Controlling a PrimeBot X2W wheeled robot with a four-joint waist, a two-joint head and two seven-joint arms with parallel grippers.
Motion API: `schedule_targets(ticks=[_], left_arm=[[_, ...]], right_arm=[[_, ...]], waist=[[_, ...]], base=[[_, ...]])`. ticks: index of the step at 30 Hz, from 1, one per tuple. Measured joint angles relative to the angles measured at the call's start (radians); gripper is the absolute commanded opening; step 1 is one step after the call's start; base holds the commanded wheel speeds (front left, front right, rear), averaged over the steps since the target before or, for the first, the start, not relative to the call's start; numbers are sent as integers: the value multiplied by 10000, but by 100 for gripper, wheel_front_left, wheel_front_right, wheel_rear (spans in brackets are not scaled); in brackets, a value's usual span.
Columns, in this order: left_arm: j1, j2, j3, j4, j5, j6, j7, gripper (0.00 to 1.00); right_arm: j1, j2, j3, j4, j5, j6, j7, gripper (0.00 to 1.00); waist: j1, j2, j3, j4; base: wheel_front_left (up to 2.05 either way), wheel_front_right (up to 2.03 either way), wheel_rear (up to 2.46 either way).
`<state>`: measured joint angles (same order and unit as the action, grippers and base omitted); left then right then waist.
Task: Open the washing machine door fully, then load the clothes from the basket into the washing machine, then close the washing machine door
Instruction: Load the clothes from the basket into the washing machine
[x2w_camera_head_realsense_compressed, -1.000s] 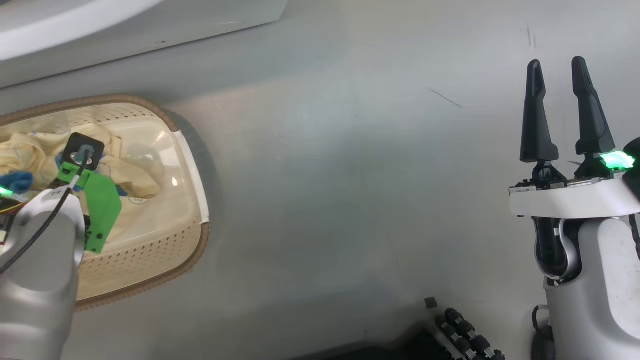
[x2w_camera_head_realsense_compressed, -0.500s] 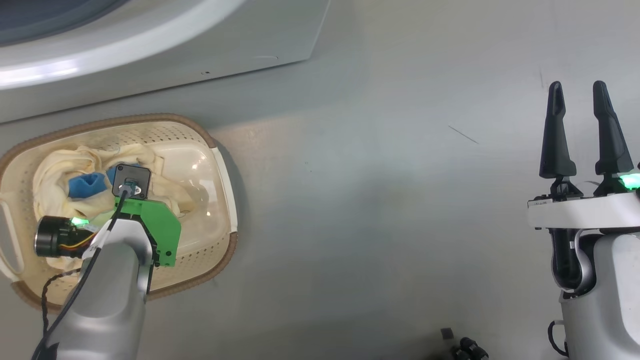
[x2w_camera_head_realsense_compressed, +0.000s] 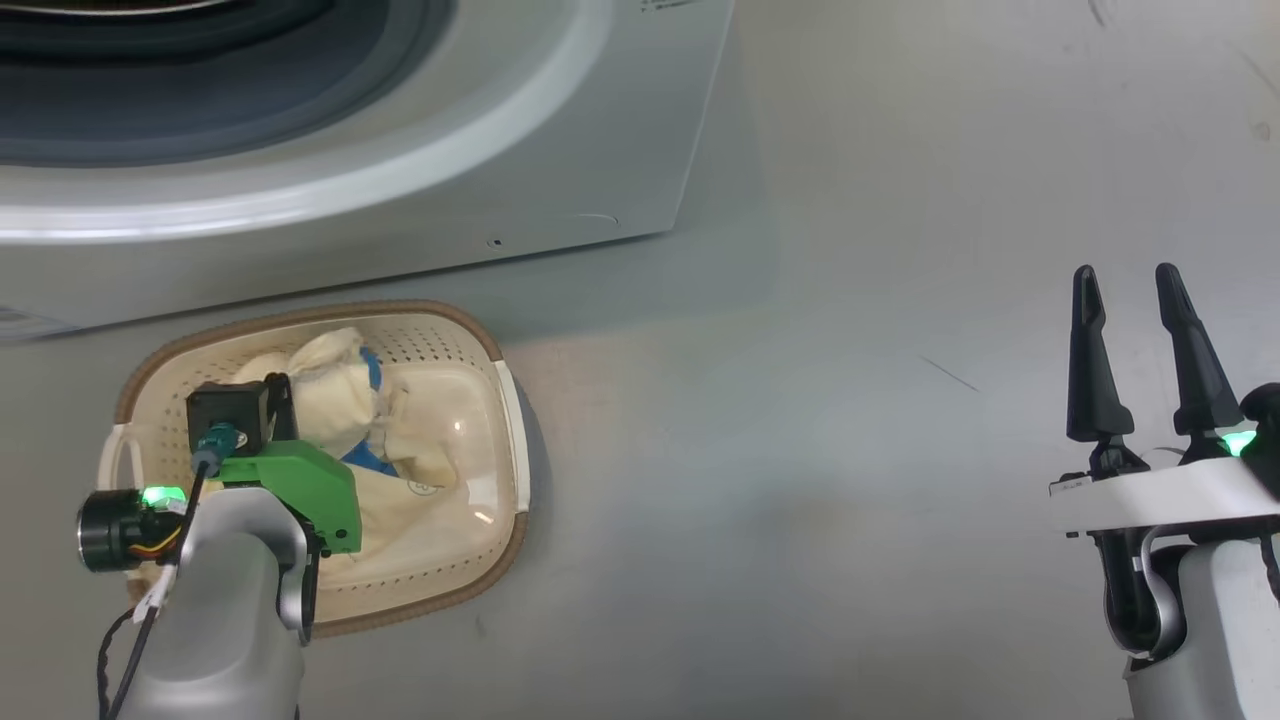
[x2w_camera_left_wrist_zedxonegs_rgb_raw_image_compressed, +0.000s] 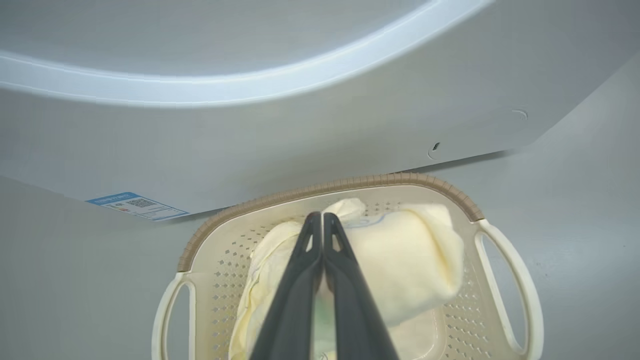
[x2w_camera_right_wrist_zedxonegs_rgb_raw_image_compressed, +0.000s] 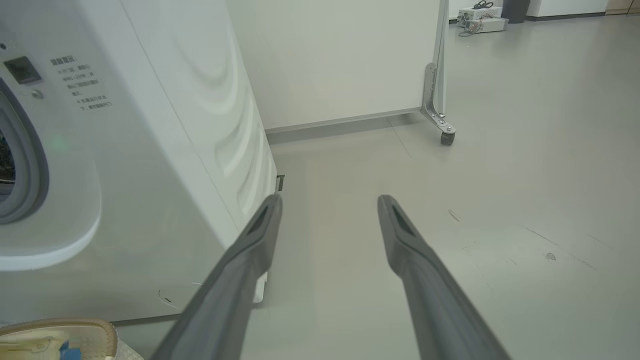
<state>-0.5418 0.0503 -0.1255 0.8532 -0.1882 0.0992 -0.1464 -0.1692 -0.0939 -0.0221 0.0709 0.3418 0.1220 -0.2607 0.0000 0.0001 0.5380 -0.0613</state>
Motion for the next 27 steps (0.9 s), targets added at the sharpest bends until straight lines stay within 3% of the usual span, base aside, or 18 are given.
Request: schedule_targets(ticks=[7, 27], left_arm=[[261, -8, 268, -257, -255, 12, -727, 0], [1001, -35, 642, -1741, -596, 12, -1026, 0]], right_arm=[[414, -15, 90, 77, -2, 0, 0, 100], [1011, -13, 451, 111, -29, 0, 0, 100]], waist=[[0, 0, -871, 237], [0, 0, -2524, 582]], base=[[0, 0, 0], [0, 0, 0]])
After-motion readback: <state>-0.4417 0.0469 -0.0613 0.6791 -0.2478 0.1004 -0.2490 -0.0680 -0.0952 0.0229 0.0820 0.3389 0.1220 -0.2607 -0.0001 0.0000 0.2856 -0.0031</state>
